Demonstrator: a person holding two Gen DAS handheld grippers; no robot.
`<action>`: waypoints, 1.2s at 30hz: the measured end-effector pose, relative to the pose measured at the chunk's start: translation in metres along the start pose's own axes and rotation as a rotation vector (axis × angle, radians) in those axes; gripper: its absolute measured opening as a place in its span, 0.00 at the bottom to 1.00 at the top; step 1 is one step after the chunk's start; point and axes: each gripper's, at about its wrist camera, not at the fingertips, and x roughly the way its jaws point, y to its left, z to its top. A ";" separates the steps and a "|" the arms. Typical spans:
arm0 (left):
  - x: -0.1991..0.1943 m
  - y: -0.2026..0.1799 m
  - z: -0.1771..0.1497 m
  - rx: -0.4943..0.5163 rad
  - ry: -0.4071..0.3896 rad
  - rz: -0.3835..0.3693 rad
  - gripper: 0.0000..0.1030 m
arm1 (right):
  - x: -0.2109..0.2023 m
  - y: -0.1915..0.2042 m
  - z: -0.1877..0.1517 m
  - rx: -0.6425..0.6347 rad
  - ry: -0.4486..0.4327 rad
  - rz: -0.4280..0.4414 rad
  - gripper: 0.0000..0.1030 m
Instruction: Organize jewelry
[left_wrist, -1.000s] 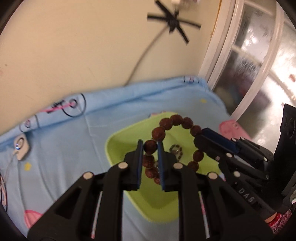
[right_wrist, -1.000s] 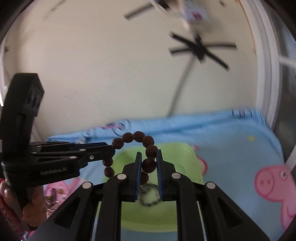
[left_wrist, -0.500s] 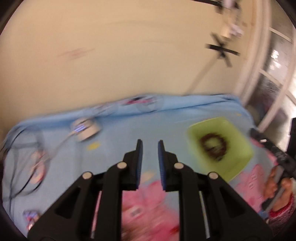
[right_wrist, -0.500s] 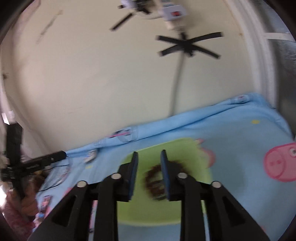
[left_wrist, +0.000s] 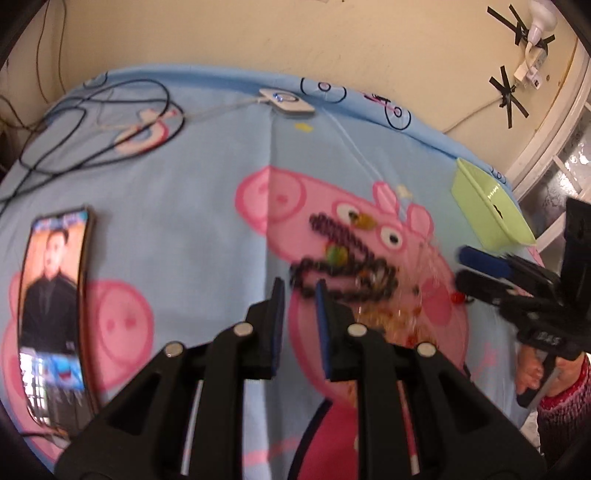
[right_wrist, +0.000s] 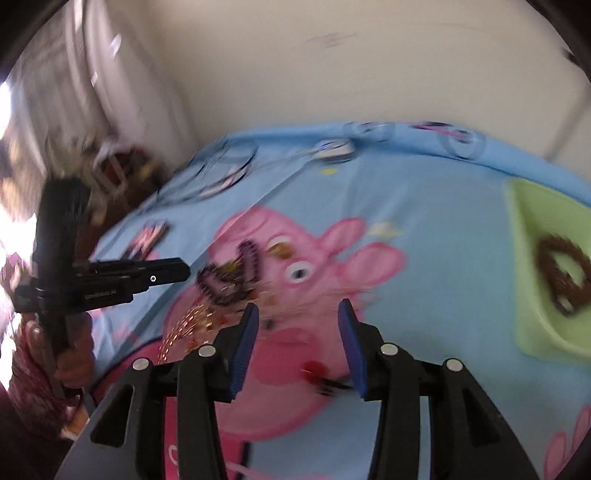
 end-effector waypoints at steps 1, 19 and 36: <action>0.000 0.001 -0.003 0.001 0.001 -0.002 0.15 | 0.009 0.004 0.001 -0.014 0.030 -0.003 0.20; -0.007 -0.024 -0.007 0.076 -0.022 -0.055 0.36 | -0.042 -0.029 0.024 0.049 -0.095 -0.027 0.00; 0.053 -0.131 0.020 0.392 0.021 -0.034 0.42 | -0.149 -0.028 0.054 0.097 -0.345 0.034 0.00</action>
